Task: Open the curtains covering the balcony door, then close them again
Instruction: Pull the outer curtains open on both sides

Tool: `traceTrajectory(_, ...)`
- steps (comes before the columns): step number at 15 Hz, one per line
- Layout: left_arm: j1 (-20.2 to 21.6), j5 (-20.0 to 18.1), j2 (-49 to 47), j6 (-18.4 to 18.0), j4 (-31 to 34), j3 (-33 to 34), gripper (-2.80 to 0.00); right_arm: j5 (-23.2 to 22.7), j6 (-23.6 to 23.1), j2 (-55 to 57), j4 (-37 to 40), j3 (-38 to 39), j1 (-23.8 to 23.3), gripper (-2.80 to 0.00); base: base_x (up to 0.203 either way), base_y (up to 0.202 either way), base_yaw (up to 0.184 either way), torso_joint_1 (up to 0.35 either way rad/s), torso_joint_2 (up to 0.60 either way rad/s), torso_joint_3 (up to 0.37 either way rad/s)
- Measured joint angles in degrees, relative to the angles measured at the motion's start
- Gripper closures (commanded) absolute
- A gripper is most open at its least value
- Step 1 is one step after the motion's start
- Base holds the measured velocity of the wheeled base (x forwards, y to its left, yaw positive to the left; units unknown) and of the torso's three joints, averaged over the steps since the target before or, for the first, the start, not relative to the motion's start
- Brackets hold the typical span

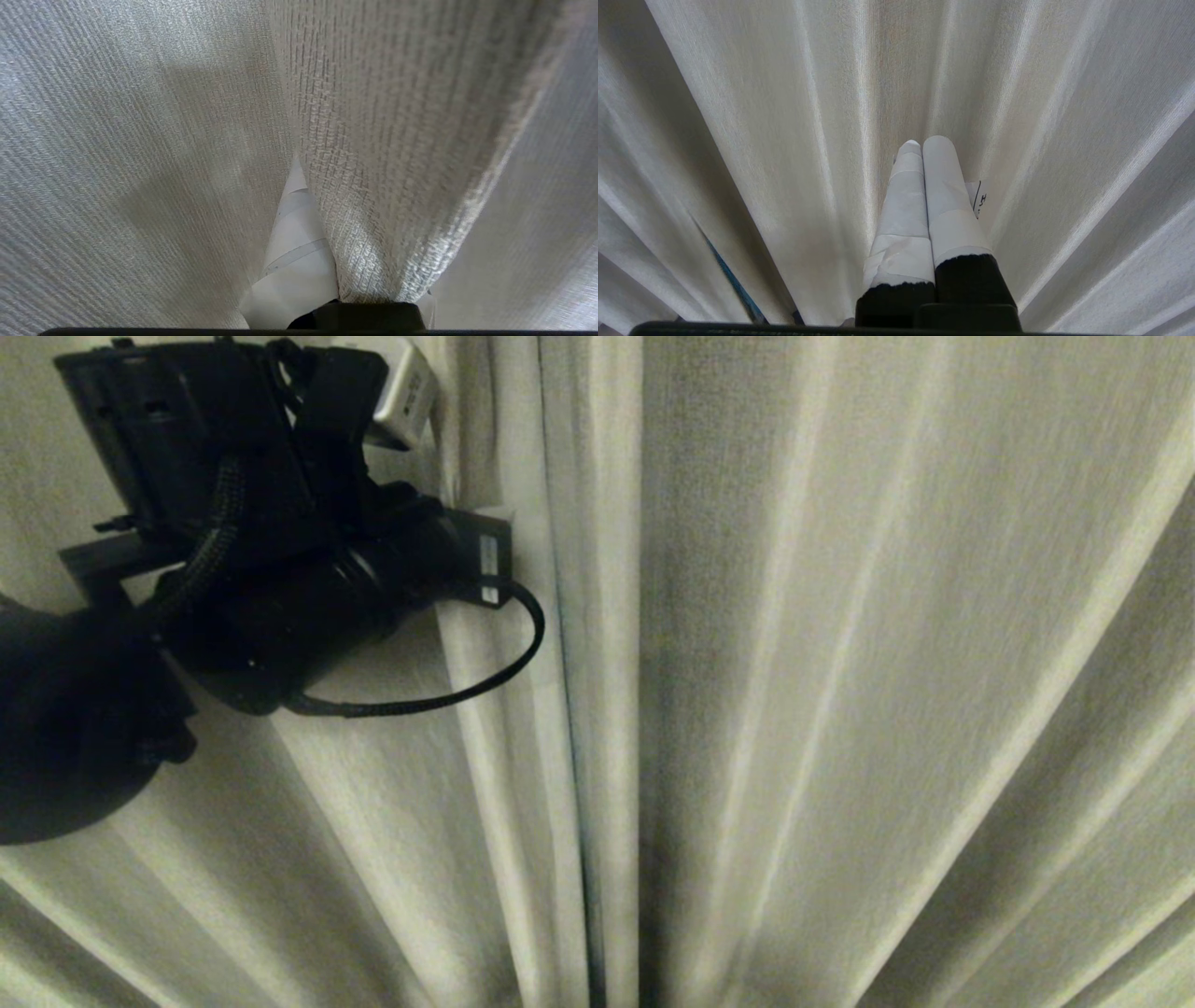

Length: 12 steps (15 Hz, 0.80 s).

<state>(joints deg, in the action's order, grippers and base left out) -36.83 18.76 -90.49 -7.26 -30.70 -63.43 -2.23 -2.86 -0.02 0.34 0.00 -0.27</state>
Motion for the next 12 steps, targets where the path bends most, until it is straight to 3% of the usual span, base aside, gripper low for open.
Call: traceTrajectory(12,1.4,0.1,3.0,-0.7,0.0,0.1,0.0,0.0,0.0,0.0,0.0,0.0,0.0,0.0,0.0,0.0,0.0,0.0,0.0,0.0)
